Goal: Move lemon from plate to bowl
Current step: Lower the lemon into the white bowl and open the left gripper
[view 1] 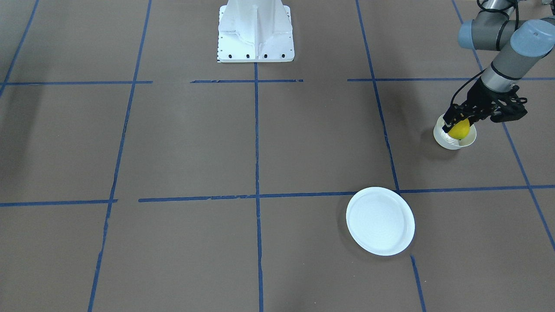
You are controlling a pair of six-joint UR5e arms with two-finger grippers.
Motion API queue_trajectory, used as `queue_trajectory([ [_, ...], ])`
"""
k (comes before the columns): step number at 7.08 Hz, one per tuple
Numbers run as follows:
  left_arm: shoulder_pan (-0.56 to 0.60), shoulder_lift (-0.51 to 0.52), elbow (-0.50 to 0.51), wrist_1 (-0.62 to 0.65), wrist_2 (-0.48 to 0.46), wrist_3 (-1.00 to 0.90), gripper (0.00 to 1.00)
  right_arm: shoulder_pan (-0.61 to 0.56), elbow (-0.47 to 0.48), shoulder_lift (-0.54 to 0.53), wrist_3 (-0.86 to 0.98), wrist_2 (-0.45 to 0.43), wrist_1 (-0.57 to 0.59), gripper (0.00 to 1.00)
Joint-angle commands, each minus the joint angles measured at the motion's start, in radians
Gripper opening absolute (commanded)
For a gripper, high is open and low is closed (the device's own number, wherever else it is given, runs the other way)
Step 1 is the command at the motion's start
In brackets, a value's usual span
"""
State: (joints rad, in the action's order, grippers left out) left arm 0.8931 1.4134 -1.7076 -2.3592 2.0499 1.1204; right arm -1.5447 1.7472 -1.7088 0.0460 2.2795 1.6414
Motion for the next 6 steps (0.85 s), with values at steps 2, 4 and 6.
queue_trajectory([
  [2,0.006,-0.001,-0.009,0.003,0.009,-0.017,1.0,0.0,0.0,0.0,0.0,0.0,0.0,1.0],
  [4,0.036,-0.017,-0.02,0.006,0.015,-0.156,1.0,0.0,0.0,0.0,0.0,0.0,0.0,1.0],
  [6,0.248,-0.024,-0.02,0.099,0.109,-0.47,1.0,0.0,0.0,0.0,0.0,0.0,0.0,1.0],
])
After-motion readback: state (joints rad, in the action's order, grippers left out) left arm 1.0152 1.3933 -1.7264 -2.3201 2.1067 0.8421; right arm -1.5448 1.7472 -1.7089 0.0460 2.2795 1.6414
